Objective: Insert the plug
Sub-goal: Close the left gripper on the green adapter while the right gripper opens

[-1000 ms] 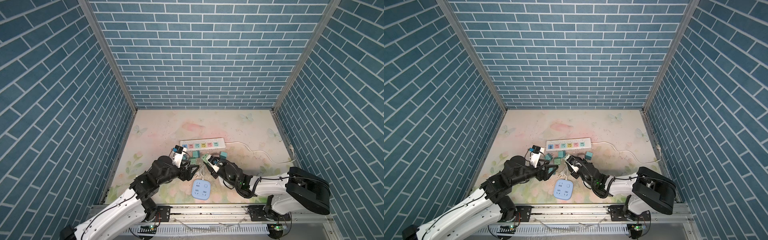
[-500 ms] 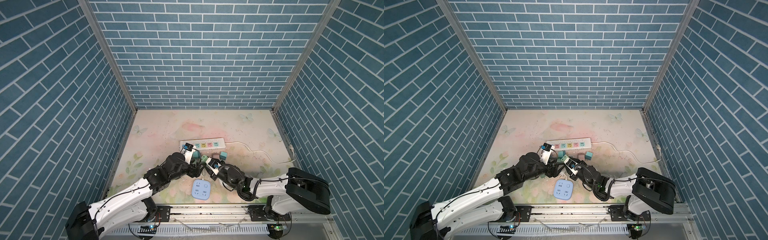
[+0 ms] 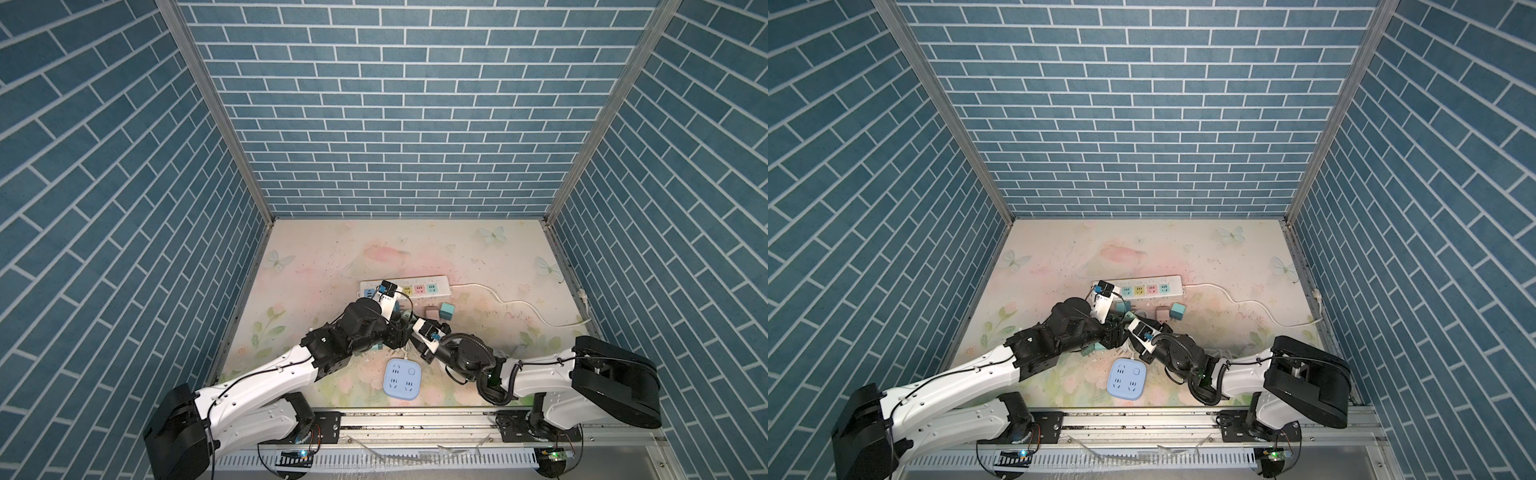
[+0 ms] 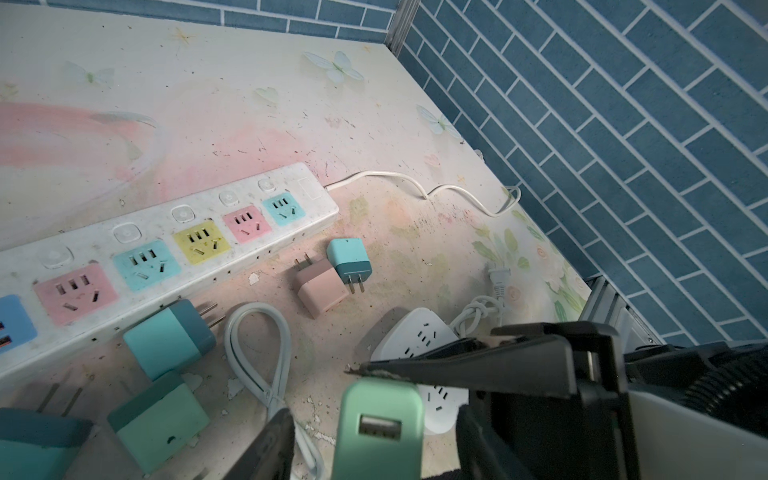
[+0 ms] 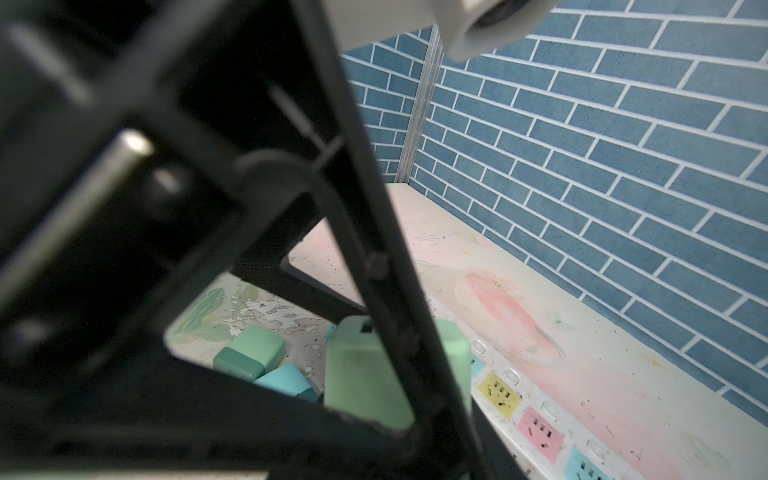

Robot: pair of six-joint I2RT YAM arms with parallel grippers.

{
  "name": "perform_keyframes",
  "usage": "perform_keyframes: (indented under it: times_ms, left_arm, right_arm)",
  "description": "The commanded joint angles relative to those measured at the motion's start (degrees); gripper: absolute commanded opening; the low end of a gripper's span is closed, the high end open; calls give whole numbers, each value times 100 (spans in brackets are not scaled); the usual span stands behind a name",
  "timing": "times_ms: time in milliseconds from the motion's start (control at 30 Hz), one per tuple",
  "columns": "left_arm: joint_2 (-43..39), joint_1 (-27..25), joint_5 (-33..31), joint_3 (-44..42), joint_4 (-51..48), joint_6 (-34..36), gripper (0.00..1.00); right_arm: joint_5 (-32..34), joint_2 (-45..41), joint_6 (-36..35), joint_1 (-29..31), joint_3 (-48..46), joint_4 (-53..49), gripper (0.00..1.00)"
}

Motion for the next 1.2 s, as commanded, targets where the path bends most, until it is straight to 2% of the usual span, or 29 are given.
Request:
perform_keyframes:
  times_ms: [0,167,233,300,367,467,567,767,933,1167]
  left_arm:
    - [46,-52,15,128,141,17,59]
    - [61,-58,38,122,233,29,38]
    - [74,-55,52,96,281,40,34]
    - [119,-57,90,113,295,32,35]
    - [170,-57,186,118,323,30,48]
    - [191,-50,287,82,420,21,52]
    - [211,-59,342,68,459,26,42]
    - [305,-55,483,72,595,13,31]
    - [463,-58,604,119,668,64,15]
    - [650,-39,335,558,373,366,2]
  right_arm:
    - [-18,-116,-209,51,-55,331,0]
    - [-33,-105,-196,73,-72,408,0]
    - [-38,-98,-191,73,-118,518,0]
    - [-45,-122,-178,59,-153,593,0]
    - [-40,-170,-181,70,-167,593,0]
    - [-26,-195,-178,73,-217,648,0]
    - [8,-180,-191,67,-272,783,0]
    - [10,-169,-158,59,-269,798,0]
    - [31,-233,-97,69,-312,828,1]
    - [656,-679,54,63,-765,1138,59]
